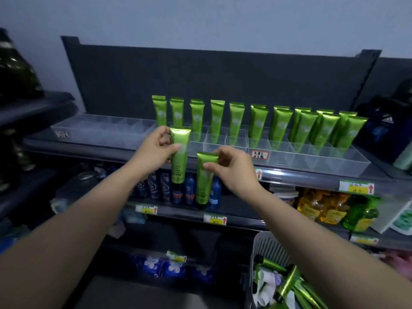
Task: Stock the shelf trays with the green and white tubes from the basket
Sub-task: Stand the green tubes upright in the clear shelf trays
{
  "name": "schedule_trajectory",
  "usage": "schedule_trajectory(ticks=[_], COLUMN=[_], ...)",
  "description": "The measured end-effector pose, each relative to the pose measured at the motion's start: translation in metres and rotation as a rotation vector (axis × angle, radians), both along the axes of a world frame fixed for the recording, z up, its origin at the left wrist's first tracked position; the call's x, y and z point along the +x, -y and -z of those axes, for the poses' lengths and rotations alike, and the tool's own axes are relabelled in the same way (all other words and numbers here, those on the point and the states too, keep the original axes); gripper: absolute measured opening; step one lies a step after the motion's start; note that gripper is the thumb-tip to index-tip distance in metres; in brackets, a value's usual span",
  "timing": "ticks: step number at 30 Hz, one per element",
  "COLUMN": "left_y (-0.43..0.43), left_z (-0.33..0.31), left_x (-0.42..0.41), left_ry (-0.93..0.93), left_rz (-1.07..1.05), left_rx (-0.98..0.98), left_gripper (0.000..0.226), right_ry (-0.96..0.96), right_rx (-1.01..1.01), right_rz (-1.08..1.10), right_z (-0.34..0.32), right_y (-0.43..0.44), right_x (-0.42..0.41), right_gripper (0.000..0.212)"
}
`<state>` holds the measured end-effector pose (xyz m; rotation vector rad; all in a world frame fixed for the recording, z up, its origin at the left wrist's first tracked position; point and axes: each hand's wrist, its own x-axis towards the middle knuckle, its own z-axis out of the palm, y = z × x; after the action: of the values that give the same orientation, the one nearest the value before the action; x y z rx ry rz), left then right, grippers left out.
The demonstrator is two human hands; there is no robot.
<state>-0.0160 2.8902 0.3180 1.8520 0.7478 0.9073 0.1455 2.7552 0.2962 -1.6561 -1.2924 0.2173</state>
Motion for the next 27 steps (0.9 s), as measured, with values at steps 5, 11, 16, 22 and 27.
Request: schedule_trajectory(ticks=[5, 11, 16, 22, 27], left_y=[-0.032, -0.091, -0.138, -0.179, -0.198], left_z=[-0.044, -0.08, -0.084, -0.072, -0.057], left_x=[-0.014, -0.022, -0.018, -0.008, -0.003], left_ry=[0.032, 0.114, 0.095, 0.056, 0.021], left_rz=[-0.052, -0.09, -0.063, -0.024, 0.005], left_rx=[0.098, 0.1, 0.058, 0.049, 0.03], left_gripper=[0.02, 0.006, 0.023, 0.021, 0.018], right_ry=[0.017, 0.035, 0.047, 0.017, 0.012], right_rx=[0.091, 0.187, 0.251, 0.305, 0.303], right_rz=[-0.032, -0.012, 0.019, 0.08, 0.133], right_z=[-0.037, -0.075, -0.09, -0.093, -0.09], right_y=[-0.039, -0.093, -0.138, -0.174, -0.197], right_x=[-0.01, -0.025, -0.034, -0.039, -0.041], right_gripper=[0.025, 0.026, 0.015, 0.014, 0.015])
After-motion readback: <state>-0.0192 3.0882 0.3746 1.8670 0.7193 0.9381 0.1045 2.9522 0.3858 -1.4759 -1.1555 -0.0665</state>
